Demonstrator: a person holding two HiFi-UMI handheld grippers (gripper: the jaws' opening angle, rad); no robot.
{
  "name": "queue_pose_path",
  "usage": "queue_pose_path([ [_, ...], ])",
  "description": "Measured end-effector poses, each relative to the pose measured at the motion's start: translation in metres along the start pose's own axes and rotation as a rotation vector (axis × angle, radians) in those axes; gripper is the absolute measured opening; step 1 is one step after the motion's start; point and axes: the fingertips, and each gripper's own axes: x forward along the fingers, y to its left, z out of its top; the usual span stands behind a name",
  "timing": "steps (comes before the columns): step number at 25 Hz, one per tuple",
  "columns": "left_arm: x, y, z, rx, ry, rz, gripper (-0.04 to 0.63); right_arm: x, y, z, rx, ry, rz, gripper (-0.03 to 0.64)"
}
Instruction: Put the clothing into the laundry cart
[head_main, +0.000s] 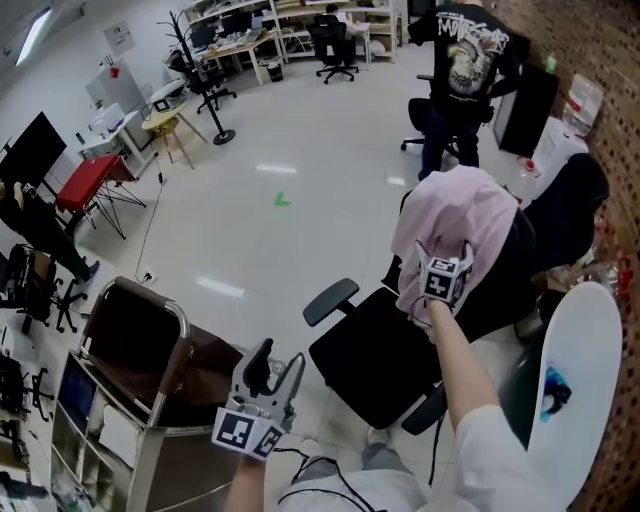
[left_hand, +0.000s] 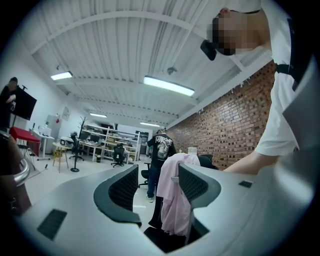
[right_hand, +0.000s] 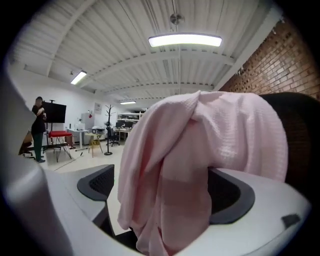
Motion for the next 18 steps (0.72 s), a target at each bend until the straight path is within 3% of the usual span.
queue_pose_path([
  [7, -0.013, 0.038, -0.010, -0.007, 0.054, 0.060, 0.245, 0.041, -0.022, -0.016, -0.014, 0.022, -0.216, 0.561],
  [11, -0.022, 0.050, -0.013, -0.031, 0.062, 0.101, 0.245, 0.041, -0.036, -0.017, 0.001, 0.017, -0.308, 0.426],
  [12, -0.024, 0.050, -0.015, -0.047, 0.060, 0.100, 0.245, 0.039, -0.040, -0.019, -0.004, 0.014, -0.312, 0.397],
  [16, -0.030, 0.055, -0.019, -0.081, 0.049, 0.092, 0.245, 0.024, -0.041, -0.009, 0.019, -0.017, -0.246, 0.153],
  [18, -0.031, 0.057, -0.022, -0.094, 0.043, 0.088, 0.245, 0.015, -0.033, -0.009, 0.060, -0.030, -0.172, 0.133],
])
